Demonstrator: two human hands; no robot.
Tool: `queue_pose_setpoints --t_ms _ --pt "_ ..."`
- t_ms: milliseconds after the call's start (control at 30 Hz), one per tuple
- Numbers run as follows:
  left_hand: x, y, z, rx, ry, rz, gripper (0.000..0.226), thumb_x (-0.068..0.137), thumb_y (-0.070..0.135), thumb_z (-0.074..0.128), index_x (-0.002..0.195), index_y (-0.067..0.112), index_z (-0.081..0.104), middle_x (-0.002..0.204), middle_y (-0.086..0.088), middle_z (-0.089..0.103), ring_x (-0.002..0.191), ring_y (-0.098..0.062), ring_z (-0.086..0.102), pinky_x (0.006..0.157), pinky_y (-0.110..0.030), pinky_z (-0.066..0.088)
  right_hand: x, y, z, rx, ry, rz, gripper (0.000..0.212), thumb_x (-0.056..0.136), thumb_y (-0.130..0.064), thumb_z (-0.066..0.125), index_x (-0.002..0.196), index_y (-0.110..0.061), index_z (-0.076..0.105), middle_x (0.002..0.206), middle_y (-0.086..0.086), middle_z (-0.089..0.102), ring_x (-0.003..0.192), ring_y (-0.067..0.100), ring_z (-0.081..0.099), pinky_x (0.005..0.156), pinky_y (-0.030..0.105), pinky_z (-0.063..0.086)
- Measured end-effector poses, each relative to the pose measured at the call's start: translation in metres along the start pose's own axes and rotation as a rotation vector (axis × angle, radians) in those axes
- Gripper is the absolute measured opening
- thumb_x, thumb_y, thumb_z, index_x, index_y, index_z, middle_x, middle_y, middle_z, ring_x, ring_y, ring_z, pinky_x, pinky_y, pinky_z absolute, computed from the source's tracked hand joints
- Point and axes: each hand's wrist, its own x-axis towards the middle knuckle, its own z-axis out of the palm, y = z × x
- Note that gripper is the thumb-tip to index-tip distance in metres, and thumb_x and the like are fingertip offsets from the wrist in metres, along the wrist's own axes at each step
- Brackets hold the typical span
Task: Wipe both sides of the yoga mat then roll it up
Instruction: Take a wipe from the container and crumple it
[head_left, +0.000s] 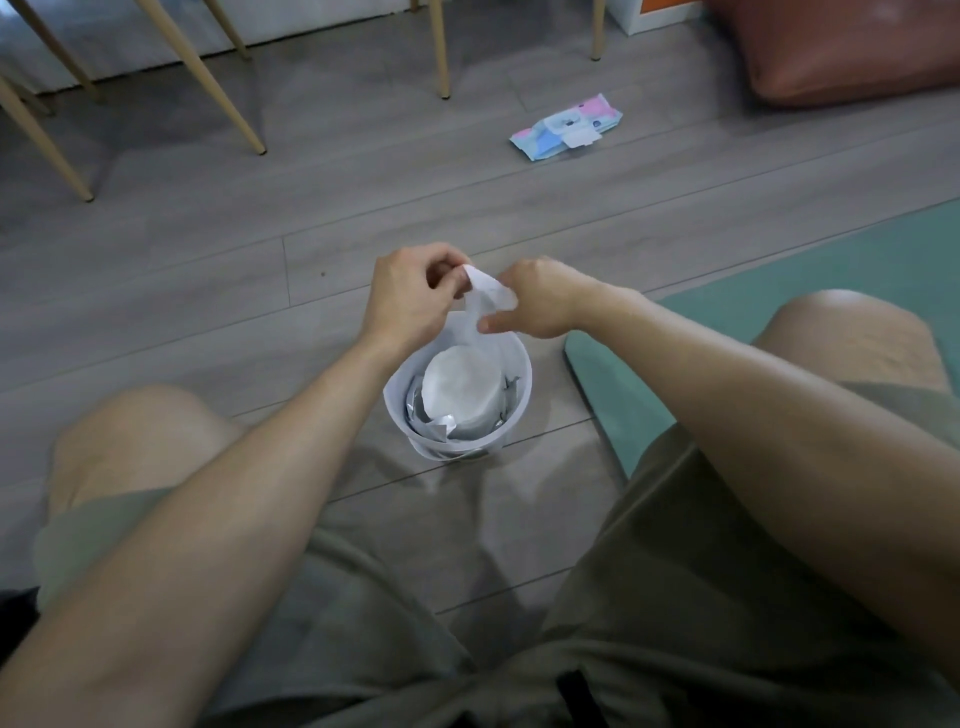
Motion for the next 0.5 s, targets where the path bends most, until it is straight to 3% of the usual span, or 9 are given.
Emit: queue_pose_setpoints --t_ms 33,100,167,233,367,433,500 --pt "-0.001 0.002 -0.001 -0.002 -0.016 0.021 0.014 0.093 0.014 0.067 0.09 0.022 0.078 0.077 0.01 0.077 0.075 -0.008 0.075 0.078 -0.035 0.061 0.0 0.0 0.001 -0.076 0.009 -0.007 0.037 0.099 -0.05 0.064 0.095 -0.013 0.063 0.089 0.004 0.063 0.105 0.035 0.066 0.074 0.035 0.042" --pt "-0.001 0.0 0.0 0.012 -0.074 0.042 0.009 0.095 0.017 0.07 0.094 0.022 0.077 0.079 0.011 0.077 0.076 -0.005 0.074 0.079 -0.034 0.061 0.0 0.004 -0.005 -0.127 0.111 0.002 0.029 0.101 -0.036 0.058 0.081 -0.015 0.058 0.086 0.007 0.061 0.096 0.037 0.065 0.07 0.035 0.039" --pt "-0.004 -0.013 0.002 0.091 -0.15 0.017 0.009 0.093 0.021 0.075 0.103 0.022 0.074 0.086 0.013 0.076 0.078 0.001 0.07 0.084 -0.032 0.059 -0.003 0.012 -0.016 -0.023 0.248 0.039 0.019 0.099 -0.025 0.057 0.085 -0.014 0.064 0.093 0.01 0.063 0.095 0.037 0.063 0.07 0.035 0.04" --pt "-0.009 -0.033 0.006 0.208 -0.254 -0.041 0.026 0.09 0.026 0.08 0.114 0.022 0.071 0.097 0.013 0.074 0.084 -0.001 0.069 0.089 -0.033 0.058 -0.008 0.023 -0.026 0.172 0.35 0.09 0.022 0.098 -0.026 0.059 0.088 -0.008 0.067 0.098 0.012 0.065 0.091 0.034 0.06 0.071 0.038 0.045" --pt "-0.022 -0.061 0.025 0.328 -0.394 -0.13 0.048 0.089 0.036 0.082 0.133 0.023 0.066 0.113 0.012 0.07 0.087 -0.005 0.067 0.09 -0.033 0.055 -0.02 0.029 -0.028 0.679 0.331 0.232 0.033 0.093 -0.032 0.065 0.093 0.0 0.069 0.08 0.003 0.061 0.072 0.023 0.054 0.068 0.036 0.046" --pt "-0.025 -0.062 0.037 0.305 -0.404 -0.157 0.054 0.091 0.04 0.08 0.139 0.024 0.064 0.119 0.013 0.069 0.086 0.001 0.065 0.085 -0.027 0.049 -0.028 0.029 -0.024 0.882 0.314 0.287 0.033 0.091 -0.034 0.064 0.101 -0.003 0.072 0.085 0.003 0.073 0.077 0.023 0.067 0.081 0.043 0.058" --pt "-0.027 -0.06 0.048 0.302 -0.43 -0.152 0.059 0.092 0.043 0.079 0.145 0.024 0.06 0.126 0.013 0.068 0.089 -0.001 0.065 0.083 -0.026 0.046 -0.035 0.029 -0.021 1.021 0.269 0.257 0.032 0.094 -0.028 0.057 0.106 -0.002 0.07 0.093 0.011 0.08 0.086 0.024 0.077 0.093 0.048 0.061"
